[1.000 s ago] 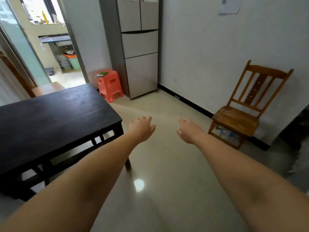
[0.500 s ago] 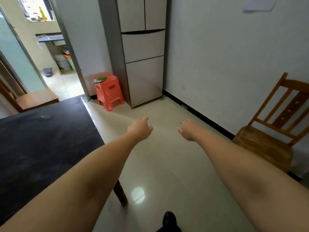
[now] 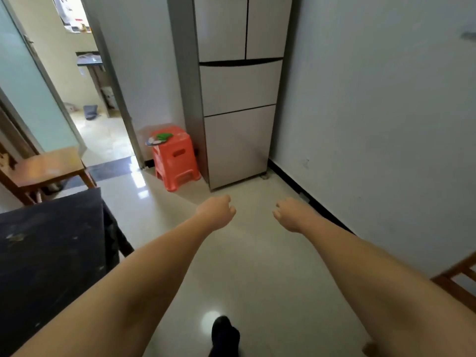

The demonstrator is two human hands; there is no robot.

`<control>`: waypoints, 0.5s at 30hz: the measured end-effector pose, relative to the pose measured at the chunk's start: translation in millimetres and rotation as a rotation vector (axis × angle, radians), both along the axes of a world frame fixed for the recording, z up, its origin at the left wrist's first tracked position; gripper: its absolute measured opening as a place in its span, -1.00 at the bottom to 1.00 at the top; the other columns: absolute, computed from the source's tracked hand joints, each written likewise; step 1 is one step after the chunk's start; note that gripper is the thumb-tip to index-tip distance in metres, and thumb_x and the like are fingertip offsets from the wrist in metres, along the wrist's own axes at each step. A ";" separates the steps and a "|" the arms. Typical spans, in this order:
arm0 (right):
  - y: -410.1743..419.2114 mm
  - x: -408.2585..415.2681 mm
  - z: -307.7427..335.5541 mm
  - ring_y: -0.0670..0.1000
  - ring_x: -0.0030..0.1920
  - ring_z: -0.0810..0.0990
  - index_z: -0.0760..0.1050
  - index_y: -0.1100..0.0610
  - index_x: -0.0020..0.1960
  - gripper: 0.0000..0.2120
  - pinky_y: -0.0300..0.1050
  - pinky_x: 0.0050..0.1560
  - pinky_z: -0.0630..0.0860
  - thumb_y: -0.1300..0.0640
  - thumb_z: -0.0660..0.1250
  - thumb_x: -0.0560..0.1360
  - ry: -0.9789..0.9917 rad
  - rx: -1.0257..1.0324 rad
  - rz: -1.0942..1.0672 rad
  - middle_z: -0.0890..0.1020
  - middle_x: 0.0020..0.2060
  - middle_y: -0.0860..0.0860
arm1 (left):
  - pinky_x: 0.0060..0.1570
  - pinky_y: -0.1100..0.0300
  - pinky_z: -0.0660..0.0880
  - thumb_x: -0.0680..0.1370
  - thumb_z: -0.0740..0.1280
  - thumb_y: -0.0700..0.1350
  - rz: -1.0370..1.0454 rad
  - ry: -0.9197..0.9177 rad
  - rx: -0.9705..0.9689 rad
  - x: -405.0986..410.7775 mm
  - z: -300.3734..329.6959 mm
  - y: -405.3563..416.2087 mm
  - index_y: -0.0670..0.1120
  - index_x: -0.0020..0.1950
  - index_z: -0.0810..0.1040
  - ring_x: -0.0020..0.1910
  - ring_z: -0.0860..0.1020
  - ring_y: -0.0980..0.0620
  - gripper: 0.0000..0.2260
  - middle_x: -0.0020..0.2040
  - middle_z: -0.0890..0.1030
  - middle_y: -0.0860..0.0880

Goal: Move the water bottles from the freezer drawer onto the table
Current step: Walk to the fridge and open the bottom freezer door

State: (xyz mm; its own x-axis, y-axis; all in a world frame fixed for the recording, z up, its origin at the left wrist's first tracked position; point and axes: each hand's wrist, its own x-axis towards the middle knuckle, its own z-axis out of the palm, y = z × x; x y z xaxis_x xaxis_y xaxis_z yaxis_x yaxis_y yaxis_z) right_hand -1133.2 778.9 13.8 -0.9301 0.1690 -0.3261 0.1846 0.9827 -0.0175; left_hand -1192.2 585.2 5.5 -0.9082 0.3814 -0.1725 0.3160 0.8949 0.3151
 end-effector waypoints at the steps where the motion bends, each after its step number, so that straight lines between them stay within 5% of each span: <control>1: 6.4 -20.6 0.0 0.22 0.31 0.44 0.40 0.30 0.37 -0.60 -0.01 0.26 0.40 0.14 -0.03 0.67 0.009 0.003 -0.001 0.44 0.34 0.26 | 0.13 0.04 0.45 0.60 0.13 -0.02 -0.010 0.015 -0.005 -23.9 -2.1 8.2 -0.14 0.31 0.43 0.21 0.51 -0.17 -0.65 0.24 0.53 -0.17; 6: 51.8 -153.0 -0.3 0.23 0.30 0.43 0.37 0.27 0.34 -0.59 0.02 0.23 0.38 0.04 -0.02 0.67 0.085 -0.044 -0.034 0.40 0.33 0.26 | 0.04 0.05 0.48 0.58 0.13 -0.03 -0.036 0.058 -0.003 -165.6 -0.4 50.5 -0.16 0.14 0.48 0.12 0.54 -0.18 -0.72 0.14 0.57 -0.17; 15: 118.9 -362.8 10.1 0.24 0.27 0.44 0.33 0.19 0.36 -0.58 0.08 0.23 0.43 -0.05 0.03 0.65 0.172 -0.137 -0.071 0.42 0.30 0.22 | 0.07 0.02 0.46 0.60 0.12 -0.02 -0.038 0.078 -0.045 -372.9 28.4 124.0 -0.16 0.25 0.48 0.16 0.53 -0.17 -0.67 0.21 0.55 -0.17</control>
